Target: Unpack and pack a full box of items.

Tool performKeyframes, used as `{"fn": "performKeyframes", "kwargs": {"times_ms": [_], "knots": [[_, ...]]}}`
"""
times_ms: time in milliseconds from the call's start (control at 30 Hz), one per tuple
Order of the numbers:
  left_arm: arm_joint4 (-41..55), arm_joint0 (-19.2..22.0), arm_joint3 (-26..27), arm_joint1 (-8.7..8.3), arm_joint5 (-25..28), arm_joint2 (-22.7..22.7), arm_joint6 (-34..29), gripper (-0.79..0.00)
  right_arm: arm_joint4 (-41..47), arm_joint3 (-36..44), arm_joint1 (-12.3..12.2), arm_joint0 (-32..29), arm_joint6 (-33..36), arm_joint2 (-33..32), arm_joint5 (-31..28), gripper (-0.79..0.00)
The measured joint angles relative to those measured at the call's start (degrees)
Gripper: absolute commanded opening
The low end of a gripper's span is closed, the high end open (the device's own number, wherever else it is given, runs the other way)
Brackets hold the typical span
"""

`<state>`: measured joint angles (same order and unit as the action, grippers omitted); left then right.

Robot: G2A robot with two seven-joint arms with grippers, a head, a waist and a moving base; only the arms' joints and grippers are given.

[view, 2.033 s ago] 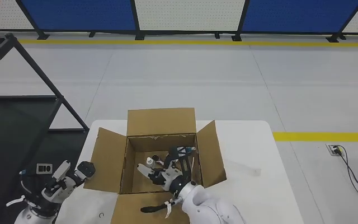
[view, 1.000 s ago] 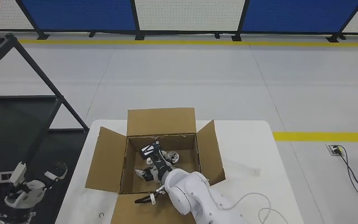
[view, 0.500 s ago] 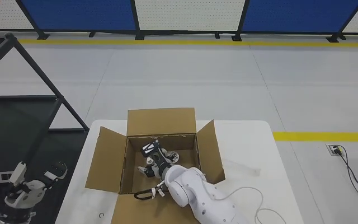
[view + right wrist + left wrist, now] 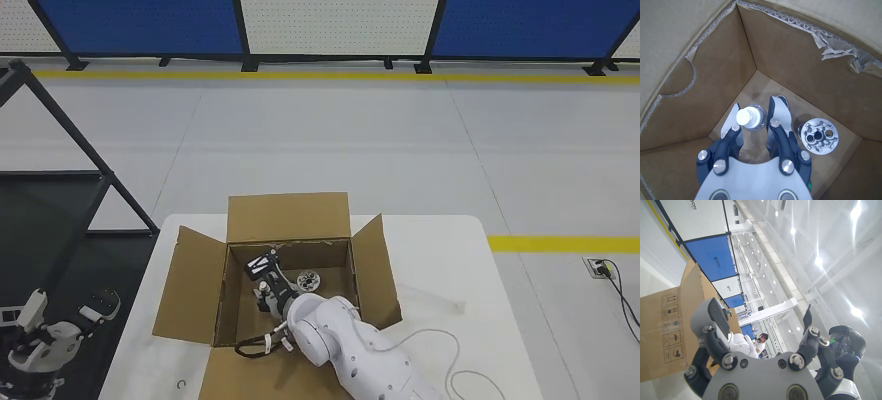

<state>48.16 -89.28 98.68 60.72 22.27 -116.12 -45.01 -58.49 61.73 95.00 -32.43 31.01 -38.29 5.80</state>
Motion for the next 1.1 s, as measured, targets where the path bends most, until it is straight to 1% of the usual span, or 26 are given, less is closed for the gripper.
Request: {"fn": "performKeyframes", "kwargs": {"times_ms": [67, 167, 267, 400, 500, 600, 700, 1100], "knots": [[0.00, 0.00, 0.00, 0.00, 0.00, 0.00, 0.00, 0.000, -1.17, 2.28, -0.27, -0.90, -0.07, -0.60, 0.45, -0.785], [0.00, 0.00, 0.00, 0.00, 0.00, 0.00, 0.00, 0.000, -4.60, 8.37, -1.24, -3.47, 0.35, -2.15, 1.56, -0.785], [0.00, 0.00, 0.00, 0.00, 0.00, 0.00, 0.00, 0.000, -9.56, 17.44, -2.67, -7.46, 2.21, -4.26, 2.77, -0.785], [0.00, 0.00, 0.00, 0.00, 0.00, 0.00, 0.00, 0.000, -18.32, 32.20, -4.65, -14.33, 6.64, -7.35, 4.91, -0.785], [0.00, 0.00, 0.00, 0.00, 0.00, 0.00, 0.00, 0.000, -23.57, 41.85, -5.64, -18.98, 8.82, -9.00, 5.03, -0.785], [0.00, 0.00, 0.00, 0.00, 0.00, 0.00, 0.00, 0.000, -26.84, 50.26, -6.35, -23.30, 9.88, -10.62, 4.65, -0.785], [0.00, 0.00, 0.00, 0.00, 0.00, 0.00, 0.00, 0.000, -29.32, 56.27, -6.78, -27.13, 10.78, -12.46, 6.36, -0.785], [0.00, 0.00, 0.00, 0.00, 0.00, 0.00, 0.00, 0.000, -29.70, 56.52, -6.81, -27.44, 11.00, -12.52, 6.46, -0.785]]}}
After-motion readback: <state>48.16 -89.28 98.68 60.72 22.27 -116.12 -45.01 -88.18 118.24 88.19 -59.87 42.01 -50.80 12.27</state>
